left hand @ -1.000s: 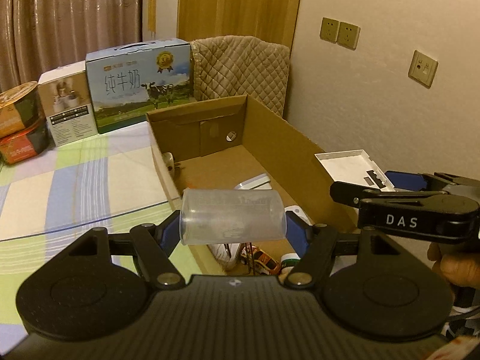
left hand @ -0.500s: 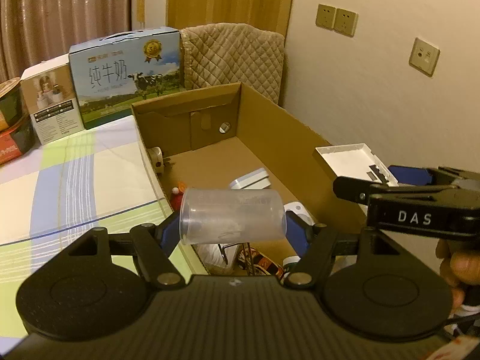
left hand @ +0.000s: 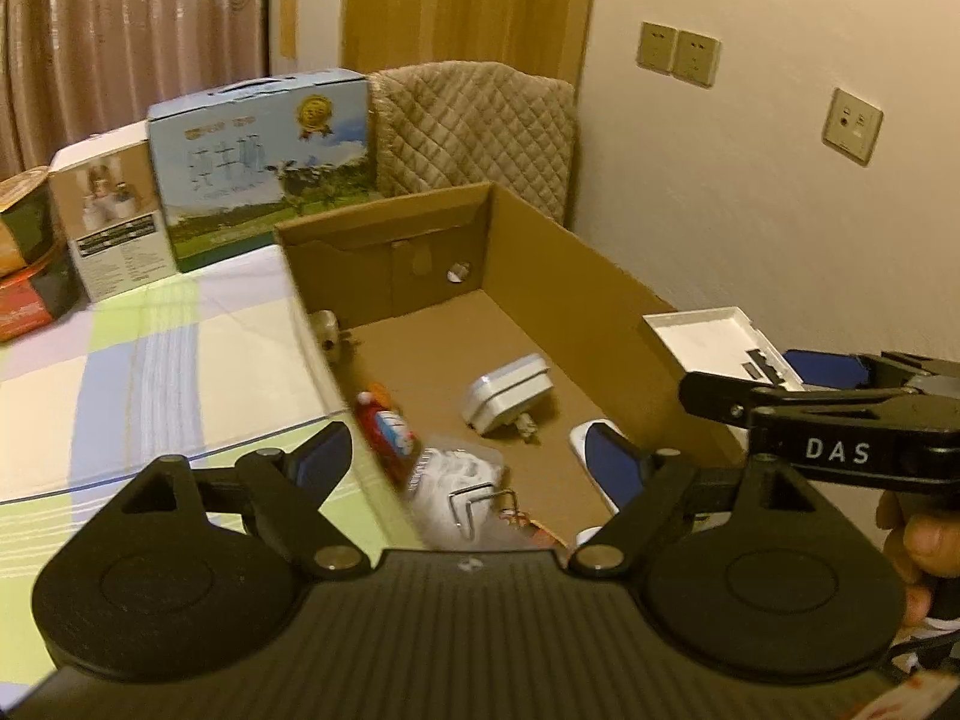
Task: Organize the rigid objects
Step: 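Lower the clear cup into the box and open the left tool while the right tool holds the tray, then lower the white tray lid into the box and open the right tool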
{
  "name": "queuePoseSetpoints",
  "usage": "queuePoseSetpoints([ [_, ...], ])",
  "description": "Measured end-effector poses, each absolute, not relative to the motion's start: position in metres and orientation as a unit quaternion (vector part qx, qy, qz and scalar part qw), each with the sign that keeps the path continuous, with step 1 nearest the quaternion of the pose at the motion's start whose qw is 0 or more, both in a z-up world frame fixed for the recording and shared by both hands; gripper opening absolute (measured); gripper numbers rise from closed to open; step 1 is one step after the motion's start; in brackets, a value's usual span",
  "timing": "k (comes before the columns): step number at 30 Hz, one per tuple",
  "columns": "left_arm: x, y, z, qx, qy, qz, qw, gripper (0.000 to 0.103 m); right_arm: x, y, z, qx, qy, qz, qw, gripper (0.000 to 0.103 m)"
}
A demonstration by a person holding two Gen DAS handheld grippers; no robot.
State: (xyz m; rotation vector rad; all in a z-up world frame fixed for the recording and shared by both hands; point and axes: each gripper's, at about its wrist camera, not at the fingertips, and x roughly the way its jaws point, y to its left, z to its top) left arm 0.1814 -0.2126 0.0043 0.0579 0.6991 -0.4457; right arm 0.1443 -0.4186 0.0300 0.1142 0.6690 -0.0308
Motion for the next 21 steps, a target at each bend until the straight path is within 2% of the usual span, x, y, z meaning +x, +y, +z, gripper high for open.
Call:
queuePoseSetpoints([
  [21, 0.173, -0.171, 0.001, 0.005, 0.352, -0.181, 0.918, 0.082, 0.149, -0.385, 0.023, 0.047, 0.346, 0.02, 0.937, 0.084],
])
